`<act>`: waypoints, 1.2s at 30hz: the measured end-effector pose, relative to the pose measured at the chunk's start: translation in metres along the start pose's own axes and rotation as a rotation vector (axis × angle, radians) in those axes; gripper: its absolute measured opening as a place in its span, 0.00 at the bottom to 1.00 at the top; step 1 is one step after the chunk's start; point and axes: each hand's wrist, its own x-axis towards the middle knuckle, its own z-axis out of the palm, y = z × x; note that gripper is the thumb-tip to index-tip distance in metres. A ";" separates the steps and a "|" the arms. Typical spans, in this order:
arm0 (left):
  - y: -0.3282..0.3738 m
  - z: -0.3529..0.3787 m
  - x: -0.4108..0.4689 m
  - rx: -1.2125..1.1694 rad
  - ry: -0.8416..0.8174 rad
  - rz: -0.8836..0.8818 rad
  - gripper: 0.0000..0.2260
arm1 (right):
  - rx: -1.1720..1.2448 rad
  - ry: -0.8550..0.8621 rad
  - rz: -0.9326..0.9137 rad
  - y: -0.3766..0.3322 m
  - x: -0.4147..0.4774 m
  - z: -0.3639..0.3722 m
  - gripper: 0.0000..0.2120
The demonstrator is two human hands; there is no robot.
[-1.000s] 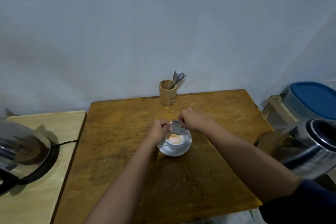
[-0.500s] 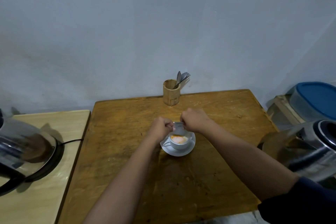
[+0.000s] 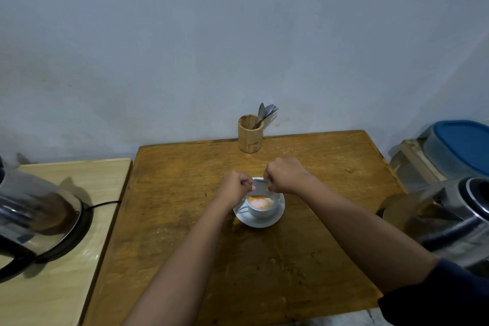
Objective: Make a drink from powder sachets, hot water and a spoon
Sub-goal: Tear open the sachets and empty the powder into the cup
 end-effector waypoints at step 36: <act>0.003 -0.016 -0.021 -0.081 0.075 0.016 0.07 | 0.388 0.082 0.067 -0.004 -0.005 -0.001 0.13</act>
